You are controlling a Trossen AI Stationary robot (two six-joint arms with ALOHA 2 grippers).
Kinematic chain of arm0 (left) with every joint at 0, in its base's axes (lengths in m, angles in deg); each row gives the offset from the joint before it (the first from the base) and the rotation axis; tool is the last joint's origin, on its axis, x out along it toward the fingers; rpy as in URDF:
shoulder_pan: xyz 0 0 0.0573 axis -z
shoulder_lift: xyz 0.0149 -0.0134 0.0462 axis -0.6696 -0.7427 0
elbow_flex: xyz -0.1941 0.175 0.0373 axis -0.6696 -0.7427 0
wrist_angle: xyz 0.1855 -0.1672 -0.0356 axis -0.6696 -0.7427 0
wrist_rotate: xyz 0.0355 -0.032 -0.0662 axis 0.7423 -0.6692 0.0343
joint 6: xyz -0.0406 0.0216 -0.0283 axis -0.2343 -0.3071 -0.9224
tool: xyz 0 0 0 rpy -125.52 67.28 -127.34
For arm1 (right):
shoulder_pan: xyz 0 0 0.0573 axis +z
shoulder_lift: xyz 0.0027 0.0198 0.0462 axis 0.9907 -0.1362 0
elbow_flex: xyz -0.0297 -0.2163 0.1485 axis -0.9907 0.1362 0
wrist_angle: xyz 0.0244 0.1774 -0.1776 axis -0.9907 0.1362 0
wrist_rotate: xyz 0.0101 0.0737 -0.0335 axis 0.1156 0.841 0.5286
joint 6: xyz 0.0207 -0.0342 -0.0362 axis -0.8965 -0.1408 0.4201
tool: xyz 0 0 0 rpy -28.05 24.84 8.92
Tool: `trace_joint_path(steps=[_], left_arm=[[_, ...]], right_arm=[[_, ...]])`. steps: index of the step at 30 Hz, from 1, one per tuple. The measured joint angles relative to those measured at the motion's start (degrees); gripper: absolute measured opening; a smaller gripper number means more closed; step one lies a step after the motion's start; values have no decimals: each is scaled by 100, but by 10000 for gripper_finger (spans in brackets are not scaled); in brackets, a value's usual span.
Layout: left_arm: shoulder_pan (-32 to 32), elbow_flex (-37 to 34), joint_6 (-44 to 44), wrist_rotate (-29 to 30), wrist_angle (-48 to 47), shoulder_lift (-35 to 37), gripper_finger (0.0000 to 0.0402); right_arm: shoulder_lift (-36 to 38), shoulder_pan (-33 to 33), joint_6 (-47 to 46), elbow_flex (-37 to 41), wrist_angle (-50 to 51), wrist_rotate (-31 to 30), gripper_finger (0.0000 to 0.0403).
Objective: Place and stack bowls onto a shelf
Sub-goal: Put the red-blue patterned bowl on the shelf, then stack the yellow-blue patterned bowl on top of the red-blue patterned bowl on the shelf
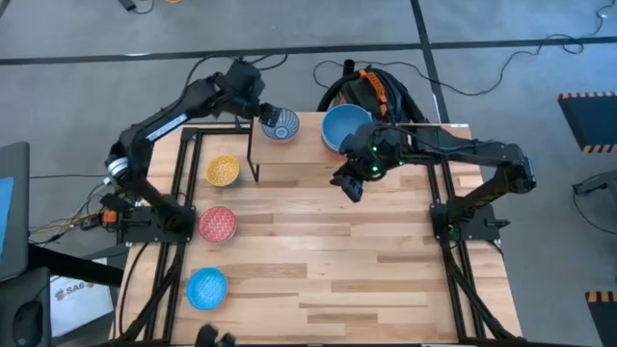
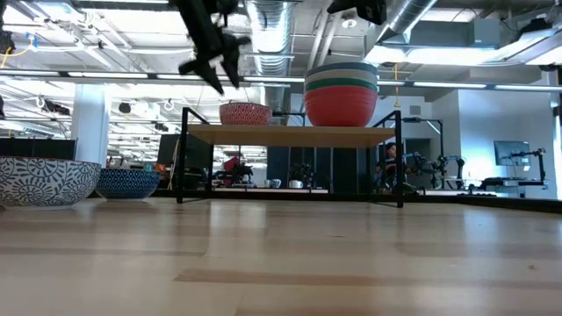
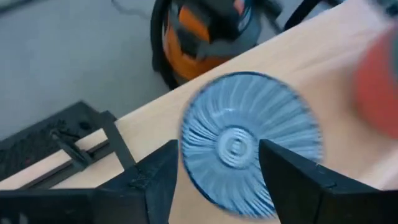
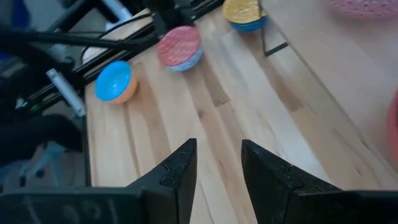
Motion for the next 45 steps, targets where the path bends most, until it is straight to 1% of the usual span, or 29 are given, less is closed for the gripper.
trace_joint_path(steps=[2,5,7,10,13,15,17,19,20,22,24,25,26,28,30,33,37,40,42,45], left_arm=[[367,-103,-168,374,39,346,209],[1124,-387,-516,998,156,879,210],[1766,-634,-863,1462,263,1273,210],[2976,-1056,-1565,2306,432,1718,210],[4184,-1457,-2208,3119,598,1884,210],[4852,-1656,-2611,3527,638,1914,210],[5364,-1827,-3045,3802,608,1912,210],[5803,-1974,-3403,3993,609,1912,210],[5979,-2043,-3542,4066,640,1912,210],[6313,-2170,-3737,4133,618,1912,210],[6639,-2267,-3832,4157,573,1912,210],[6802,-2323,-3898,4167,568,1912,210],[6936,-2390,-3986,4172,538,1912,210],[7158,-2548,-4165,4230,483,1912,210],[7334,-2678,-4340,4311,456,1912,210],[7512,-2710,-4454,4374,422,1912,210],[7553,-2712,-4231,4119,237,1938,210],[7574,-2708,-4472,3848,-231,1981,210],[7696,-2718,-4723,3638,-615,1946,210],[7856,-2884,-4871,3433,-601,1901,210]], right_arm=[[-96,-55,170,-7,-65,244,155],[-208,-55,326,20,-46,480,156],[-257,-34,462,-8,-232,617,156],[-287,66,608,4,-307,795,156],[-425,232,754,-10,-717,803,156],[-478,313,813,15,-762,810,156],[-623,425,806,-21,-1088,865,156],[-685,509,716,17,-978,934,156],[-764,596,645,22,-986,935,156],[-926,759,446,-17,-1345,932,156],[-1001,923,185,24,-1298,935,156],[-1071,1004,14,11,-1589,932,156],[-1121,1082,-146,-14,-1793,854,156],[-1157,1202,-339,7,-1812,682,156],[-1227,1295,-513,-6,-2169,398,156],[-1197,1383,-747,-43,-2152,-47,155],[-1090,1448,-1063,-60,-2191,-599,154],[-1126,1509,-1166,-63,-2150,-861,154],[-1297,1590,-1308,-66,-2282,-979,154],[-1686,1767,-1517,-55,-2616,-1312,154]])
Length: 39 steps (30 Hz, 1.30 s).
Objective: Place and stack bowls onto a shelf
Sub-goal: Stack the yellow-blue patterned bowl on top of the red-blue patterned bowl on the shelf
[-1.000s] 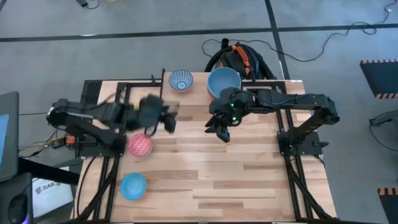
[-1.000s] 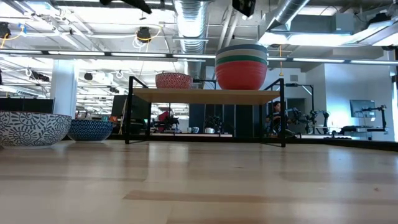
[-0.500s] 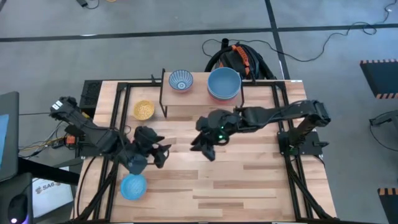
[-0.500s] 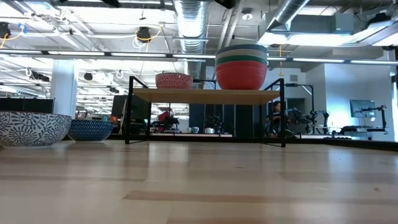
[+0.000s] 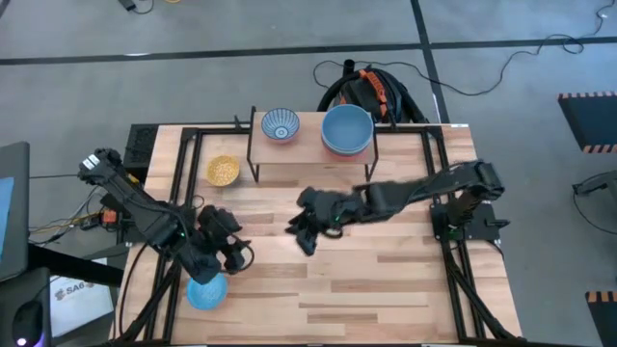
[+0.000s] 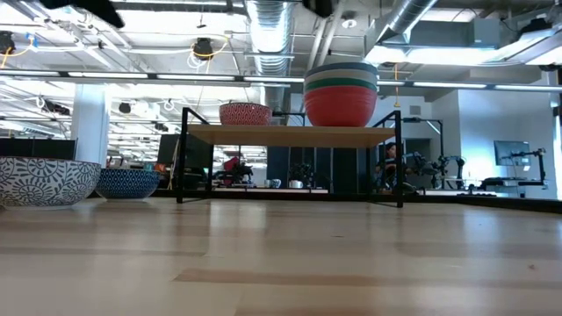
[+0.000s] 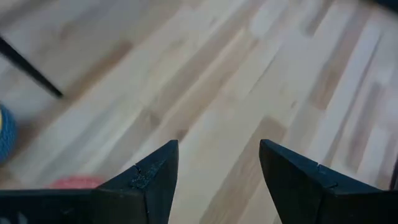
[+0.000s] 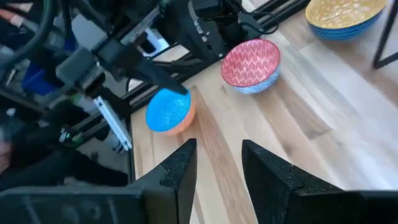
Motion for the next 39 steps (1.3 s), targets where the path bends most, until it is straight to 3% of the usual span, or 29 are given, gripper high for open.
trace_joint_path(steps=[9,12,20,25,30,39], left_arm=[[435,-782,-1336,-1305,120,2,210],[603,-1094,-1755,-1884,173,2,210],[927,-1560,-2516,-3077,130,4,210],[1055,-1750,-2503,-3476,-38,2,210],[1151,-2206,-2552,-3782,591,2,205],[1149,-2642,-2750,-4027,1057,0,124]], right_arm=[[-1257,343,-646,0,-2007,13,155],[-1476,403,-871,-2,-2197,123,155],[-1590,517,-891,-2,-2182,98,155],[-1590,523,-891,-2,-2140,51,155],[-1590,628,-923,-2,-1914,46,155],[-1342,683,-930,-11,-1306,48,155]])
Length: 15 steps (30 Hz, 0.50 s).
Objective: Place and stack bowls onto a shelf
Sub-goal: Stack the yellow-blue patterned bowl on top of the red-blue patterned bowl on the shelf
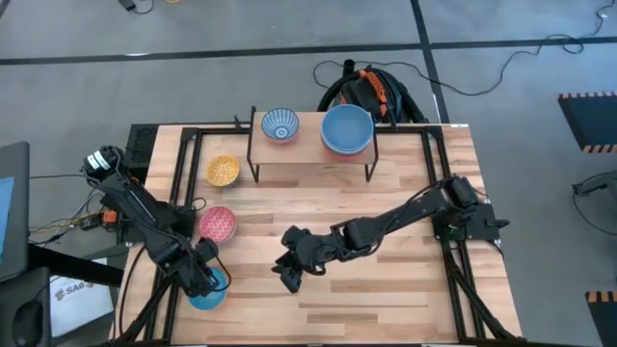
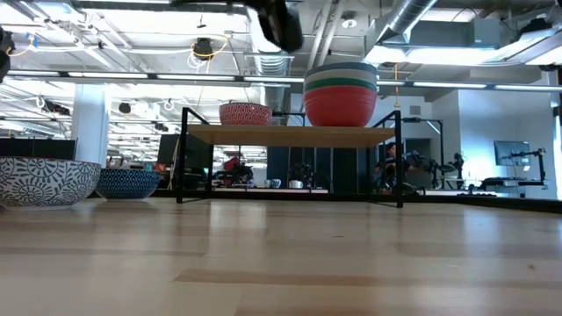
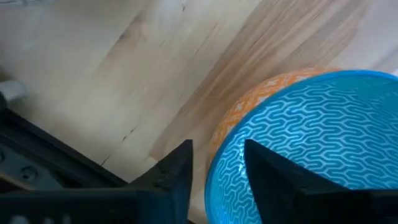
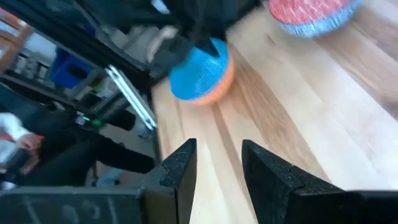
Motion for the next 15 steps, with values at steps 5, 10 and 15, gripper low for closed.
trace_joint_path(steps=[5,10,15], left_arm=[[0,-89,-143,81,207,0,64],[-1,-89,-553,668,366,0,8],[-191,-91,-1025,1496,494,-2,4]], right_arm=[[309,-196,108,-8,514,146,155],[960,-527,489,-8,1217,192,155],[1453,-1115,770,21,1598,605,155]])
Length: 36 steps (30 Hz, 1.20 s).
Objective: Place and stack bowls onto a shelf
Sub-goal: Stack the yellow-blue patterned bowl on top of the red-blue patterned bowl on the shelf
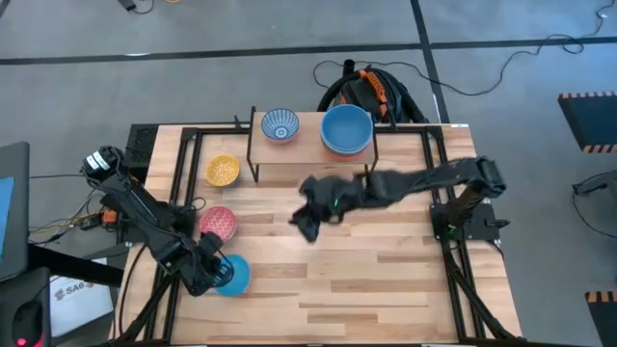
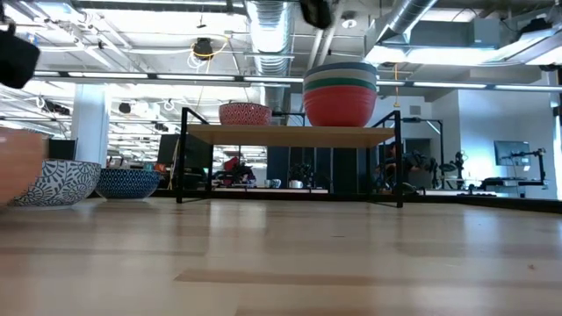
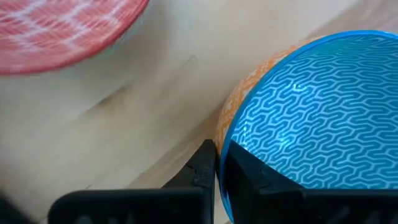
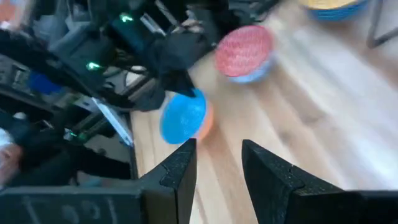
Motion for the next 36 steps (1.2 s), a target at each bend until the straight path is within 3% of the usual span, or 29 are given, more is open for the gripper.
trace_joint_path(steps=[9,16,19,27,36], left_arm=[[-901,8,608,452,865,-7,2],[-1623,19,842,767,1298,-33,1],[-1865,20,884,753,1409,-175,1],[-2266,606,1123,356,1495,-1211,0],[-2580,1465,1604,408,1495,-2114,0]], right_arm=[[544,-589,652,-18,217,319,146],[229,-604,1505,82,1568,353,144],[-30,-601,1615,278,1633,441,143],[-415,-612,1597,851,1009,1292,148],[-487,-615,1731,904,996,1315,149]])
